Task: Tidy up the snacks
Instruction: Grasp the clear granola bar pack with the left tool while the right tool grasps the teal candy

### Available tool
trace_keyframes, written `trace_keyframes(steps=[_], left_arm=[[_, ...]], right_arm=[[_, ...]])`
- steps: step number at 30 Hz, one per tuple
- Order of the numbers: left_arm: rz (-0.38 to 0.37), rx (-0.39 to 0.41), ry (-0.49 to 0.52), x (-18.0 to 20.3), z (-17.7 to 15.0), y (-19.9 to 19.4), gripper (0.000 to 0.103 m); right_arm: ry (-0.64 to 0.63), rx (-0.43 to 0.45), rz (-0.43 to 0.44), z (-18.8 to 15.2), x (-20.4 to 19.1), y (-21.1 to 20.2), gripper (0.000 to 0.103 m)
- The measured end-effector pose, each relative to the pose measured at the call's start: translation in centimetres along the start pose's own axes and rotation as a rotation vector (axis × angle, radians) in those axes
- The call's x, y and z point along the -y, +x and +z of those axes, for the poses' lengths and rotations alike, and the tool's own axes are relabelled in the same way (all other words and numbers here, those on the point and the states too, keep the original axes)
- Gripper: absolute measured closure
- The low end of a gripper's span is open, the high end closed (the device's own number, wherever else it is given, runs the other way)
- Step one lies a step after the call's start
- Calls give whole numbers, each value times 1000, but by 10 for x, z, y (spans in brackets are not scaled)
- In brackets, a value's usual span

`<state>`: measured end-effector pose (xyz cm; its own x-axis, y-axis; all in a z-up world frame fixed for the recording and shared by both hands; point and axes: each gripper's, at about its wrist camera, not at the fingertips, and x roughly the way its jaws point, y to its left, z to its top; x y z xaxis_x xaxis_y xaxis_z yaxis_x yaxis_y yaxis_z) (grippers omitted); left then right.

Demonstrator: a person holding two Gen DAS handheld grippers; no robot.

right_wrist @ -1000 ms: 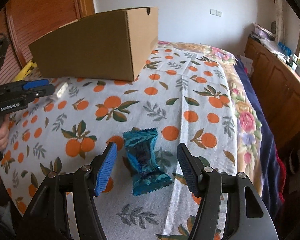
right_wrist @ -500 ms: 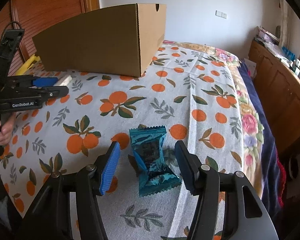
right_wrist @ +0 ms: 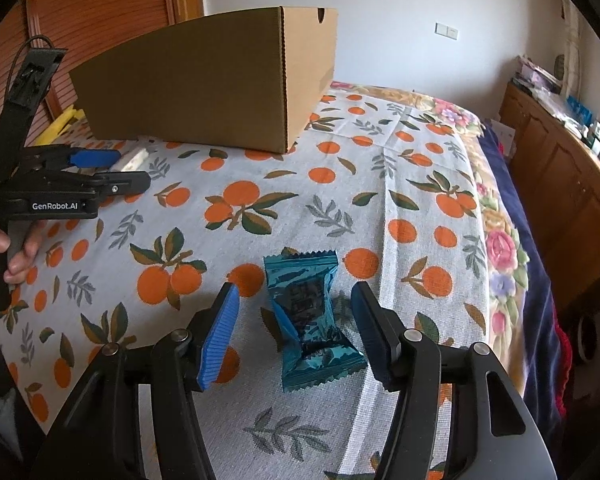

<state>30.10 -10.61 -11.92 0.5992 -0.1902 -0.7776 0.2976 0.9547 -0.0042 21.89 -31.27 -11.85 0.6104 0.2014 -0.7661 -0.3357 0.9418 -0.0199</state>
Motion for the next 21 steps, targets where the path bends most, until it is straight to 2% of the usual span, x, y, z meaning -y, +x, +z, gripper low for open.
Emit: trace_keyframes(steps=[8, 15, 19, 21], left_arm=[[-47, 31, -8, -3, 0, -7, 32], [-40, 43, -4, -5, 4, -10, 59], [-11, 25, 10, -5, 3, -6, 83], [-4, 23, 22, -5, 1, -7, 84]], right_arm=[[0, 0, 0, 0, 0, 0, 43], [0, 0, -1, 0, 0, 0, 43], [0, 0, 0, 0, 0, 0, 43], [-1, 0, -1, 0, 0, 0, 43]])
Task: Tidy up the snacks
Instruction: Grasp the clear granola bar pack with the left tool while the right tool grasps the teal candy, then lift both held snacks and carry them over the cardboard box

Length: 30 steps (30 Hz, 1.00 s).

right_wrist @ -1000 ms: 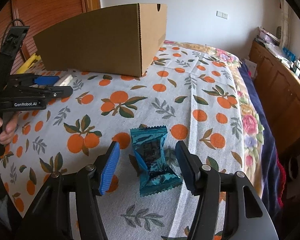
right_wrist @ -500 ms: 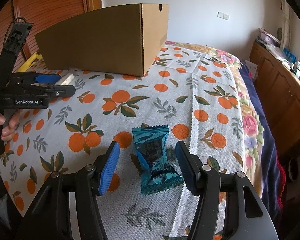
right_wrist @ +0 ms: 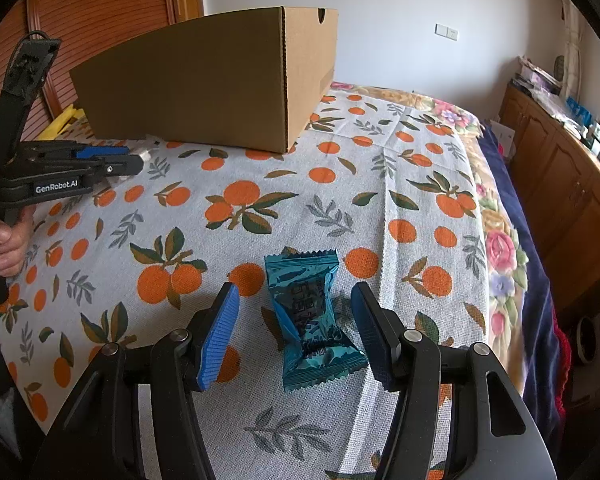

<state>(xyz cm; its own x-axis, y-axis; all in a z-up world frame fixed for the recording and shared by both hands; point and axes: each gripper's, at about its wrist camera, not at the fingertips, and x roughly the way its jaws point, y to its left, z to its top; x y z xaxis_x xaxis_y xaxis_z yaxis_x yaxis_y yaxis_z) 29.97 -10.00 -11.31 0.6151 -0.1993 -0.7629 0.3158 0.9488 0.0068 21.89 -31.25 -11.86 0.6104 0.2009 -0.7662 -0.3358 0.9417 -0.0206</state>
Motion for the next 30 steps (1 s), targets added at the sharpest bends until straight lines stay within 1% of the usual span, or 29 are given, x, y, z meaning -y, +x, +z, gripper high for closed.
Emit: trace_keyframes(steps=[4, 9, 12, 14, 16, 17, 18, 22, 24, 30], left_arm=[[0, 5, -7, -4, -4, -6, 84], [-30, 44, -28, -8, -11, -25, 84], [-27, 70, -16, -10, -17, -36, 84], [-16, 81, -1, -10, -21, -40, 84], [-24, 81, -11, -14, -22, -44, 84], [-26, 83, -16, -15, -23, -46, 84], [-23, 86, -23, -18, -24, -49, 84], [-17, 99, -43, -26, -28, -56, 84], [-6, 106, -45, -28, -30, -58, 84], [-17, 112, -66, -37, -34, -64, 84]], right_arm=[[0, 0, -2, 0, 0, 0, 45], [-2, 2, -4, 0, 0, -1, 48], [-3, 2, -6, 0, 0, -1, 48], [-1, 4, -9, 0, 0, -2, 53], [1, 8, -17, 0, 2, -3, 65], [3, 7, -21, 0, 2, -3, 66], [2, 5, -33, 1, 2, -3, 72], [-3, -12, -43, 4, -1, -4, 78], [-5, -16, -51, 5, -4, -5, 78], [-10, 7, -46, 9, -15, -18, 79]])
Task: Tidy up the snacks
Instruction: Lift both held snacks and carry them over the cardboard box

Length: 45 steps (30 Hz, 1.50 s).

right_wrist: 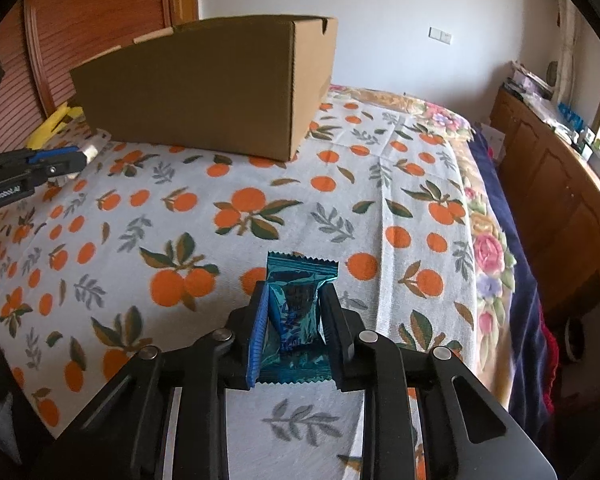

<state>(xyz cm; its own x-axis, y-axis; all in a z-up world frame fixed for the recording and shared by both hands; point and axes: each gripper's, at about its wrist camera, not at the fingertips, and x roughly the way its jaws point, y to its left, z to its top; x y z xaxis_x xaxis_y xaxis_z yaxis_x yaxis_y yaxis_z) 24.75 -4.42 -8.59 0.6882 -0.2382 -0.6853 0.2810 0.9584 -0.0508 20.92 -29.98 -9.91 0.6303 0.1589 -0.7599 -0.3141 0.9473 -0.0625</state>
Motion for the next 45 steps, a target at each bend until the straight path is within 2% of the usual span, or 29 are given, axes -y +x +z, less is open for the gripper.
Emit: trace_keyframes(steps=[5, 11, 24, 32, 45], left_arm=[[-17, 16, -4, -1, -1, -10, 84], [-11, 71, -15, -4, 4, -33, 84], [-13, 161, 15, -10, 30, -71, 84], [-7, 187, 34, -17, 49, -74, 84], [-3, 226, 36, -37, 100, -61, 84]], right_arm=[[0, 35, 8, 8, -11, -14, 79], [-9, 90, 31, 25, -26, -34, 79], [-32, 195, 66, 65, -51, -58, 79], [-48, 242, 92, 98, -61, -62, 79], [-104, 298, 107, 160, -76, -51, 79]])
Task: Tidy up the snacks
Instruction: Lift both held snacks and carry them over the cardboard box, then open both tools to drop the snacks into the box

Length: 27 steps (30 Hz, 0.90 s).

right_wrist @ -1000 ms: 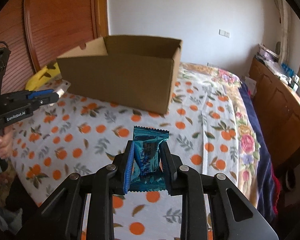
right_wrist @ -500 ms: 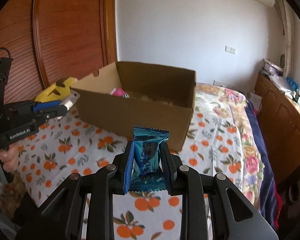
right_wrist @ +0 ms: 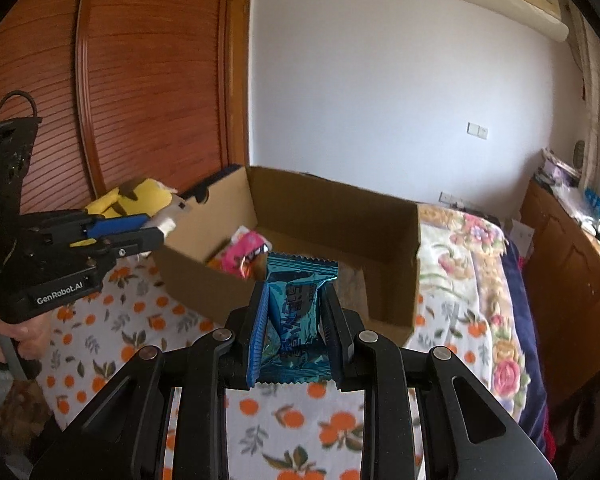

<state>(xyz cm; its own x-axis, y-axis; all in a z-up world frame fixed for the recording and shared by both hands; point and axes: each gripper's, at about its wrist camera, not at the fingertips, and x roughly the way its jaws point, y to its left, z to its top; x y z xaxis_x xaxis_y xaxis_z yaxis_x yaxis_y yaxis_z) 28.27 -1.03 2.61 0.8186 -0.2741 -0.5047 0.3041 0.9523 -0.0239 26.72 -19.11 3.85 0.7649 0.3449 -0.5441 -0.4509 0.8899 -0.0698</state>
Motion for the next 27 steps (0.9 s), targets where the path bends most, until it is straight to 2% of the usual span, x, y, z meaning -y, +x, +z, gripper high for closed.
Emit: trace_keyframes(steps=[5, 9, 18, 27], left_arm=[[14, -1, 4, -9, 13, 18, 84], [26, -32, -2, -19, 15, 42, 84], [12, -73, -35, -32, 10, 81, 84], [9, -105, -30, -32, 6, 106, 84]], right_arm=[[-3, 15, 10, 17, 3, 20, 78], [6, 16, 13, 24, 6, 39, 78], [13, -17, 22, 21, 19, 88, 79], [19, -38, 36, 18, 27, 118, 78]])
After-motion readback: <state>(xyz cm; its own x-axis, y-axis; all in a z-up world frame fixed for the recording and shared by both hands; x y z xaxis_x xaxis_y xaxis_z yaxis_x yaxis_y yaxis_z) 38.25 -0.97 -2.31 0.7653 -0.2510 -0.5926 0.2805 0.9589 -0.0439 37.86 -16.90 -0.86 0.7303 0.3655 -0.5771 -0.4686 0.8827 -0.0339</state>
